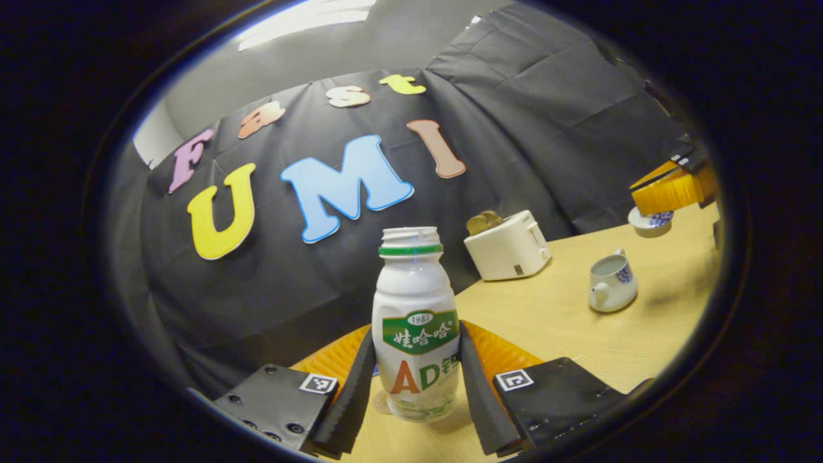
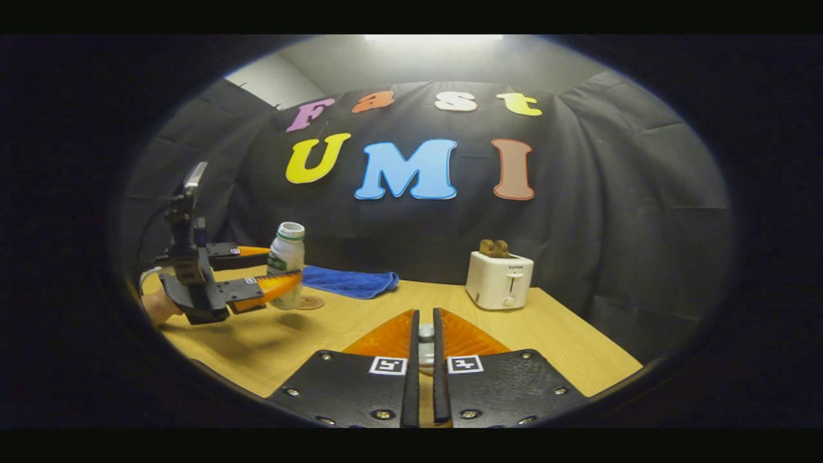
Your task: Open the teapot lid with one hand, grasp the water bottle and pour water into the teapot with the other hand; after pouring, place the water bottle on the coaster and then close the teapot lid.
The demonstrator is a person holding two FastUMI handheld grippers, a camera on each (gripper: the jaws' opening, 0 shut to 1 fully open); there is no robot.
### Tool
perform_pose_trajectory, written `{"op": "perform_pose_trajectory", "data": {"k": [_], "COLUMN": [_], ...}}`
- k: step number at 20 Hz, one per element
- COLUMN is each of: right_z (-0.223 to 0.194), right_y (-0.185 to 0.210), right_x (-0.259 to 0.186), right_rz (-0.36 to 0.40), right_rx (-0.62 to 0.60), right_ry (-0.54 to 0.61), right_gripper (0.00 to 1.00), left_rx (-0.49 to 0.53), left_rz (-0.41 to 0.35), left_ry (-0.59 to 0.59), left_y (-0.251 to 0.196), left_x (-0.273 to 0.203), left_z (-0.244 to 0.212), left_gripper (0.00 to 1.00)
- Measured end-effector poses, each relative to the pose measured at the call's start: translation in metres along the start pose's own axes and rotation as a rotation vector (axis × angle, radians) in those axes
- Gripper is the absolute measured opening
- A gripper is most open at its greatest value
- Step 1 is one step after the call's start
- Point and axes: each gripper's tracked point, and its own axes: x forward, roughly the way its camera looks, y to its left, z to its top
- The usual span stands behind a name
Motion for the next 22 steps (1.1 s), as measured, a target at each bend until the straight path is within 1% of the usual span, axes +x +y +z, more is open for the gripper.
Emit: {"op": "perform_pose_trajectory", "data": {"k": [1, 2, 3, 5, 6, 9, 10, 11, 12, 13, 14, 15, 16, 17, 20, 21, 22], "right_z": [0.002, 0.001, -0.001, -0.005, -0.008, -0.021, -0.023, -0.026, -0.029, -0.032, -0.033, -0.033, -0.036, -0.039, -0.05, -0.052, -0.057], "right_y": [0.002, 0.003, 0.001, -0.002, -0.004, -0.013, -0.016, -0.019, -0.02, -0.02, -0.02, -0.021, -0.021, -0.021, -0.022, -0.023, -0.024], "right_x": [0.006, 0.011, 0.019, 0.032, 0.039, 0.053, 0.057, 0.059, 0.063, 0.065, 0.066, 0.068, 0.07, 0.071, 0.074, 0.074, 0.075], "right_rz": [-0.002, -0.006, -0.014, -0.027, -0.029, -0.045, -0.051, -0.058, -0.06, -0.059, -0.057, -0.06, -0.06, -0.06, -0.057, -0.062, -0.067], "right_rx": [-0.012, -0.018, -0.022, -0.016, -0.001, 0.038, 0.044, 0.053, 0.063, 0.075, 0.082, 0.082, 0.081, 0.082, 0.11, 0.123, 0.132], "right_ry": [-0.007, -0.012, -0.008, 0.002, 0.009, 0.041, 0.045, 0.05, 0.058, 0.066, 0.068, 0.069, 0.073, 0.081, 0.108, 0.112, 0.122], "right_gripper": [0.0, 0.0, 0.0, 0.0, 0.08, 0.08, 0.0, 0.0, 0.09, 0.08, 0.08, 0.08, 0.0, 0.09, 0.08, 0.08, 0.08], "left_rx": [-0.037, -0.072, -0.098, -0.131, -0.143, -0.172, -0.178, -0.192, -0.218, -0.247, -0.264, -0.271, -0.275, -0.282, -0.307, -0.315, -0.327], "left_rz": [0.001, 0.005, 0.005, 0.008, 0.007, 0.003, 0.007, 0.008, -0.002, -0.006, -0.008, 0.001, 0.019, 0.031, 0.052, 0.059, 0.061], "left_ry": [-0.01, -0.015, -0.018, -0.012, -0.003, 0.016, 0.015, 0.017, 0.018, 0.017, 0.022, 0.021, 0.016, 0.008, -0.002, 0.008, 0.021], "left_y": [0.004, 0.008, 0.011, 0.018, 0.019, 0.022, 0.026, 0.027, 0.028, 0.026, 0.028, 0.032, 0.038, 0.043, 0.051, 0.052, 0.053], "left_x": [0.0, -0.002, -0.003, -0.003, -0.003, -0.002, -0.002, -0.003, -0.002, -0.002, -0.002, -0.003, -0.003, -0.005, -0.006, -0.005, -0.004], "left_z": [0.001, 0.001, 0.0, -0.005, -0.008, -0.015, -0.015, -0.016, -0.016, -0.016, -0.018, -0.019, -0.018, -0.016, -0.016, -0.02, -0.025], "left_gripper": [0.74, 0.8, 0.69, 0.69, 0.69, 0.69, 0.69, 0.69, 0.69, 0.8, 0.8, 0.77, 0.74, 0.79, 0.79, 0.74, 0.77]}}
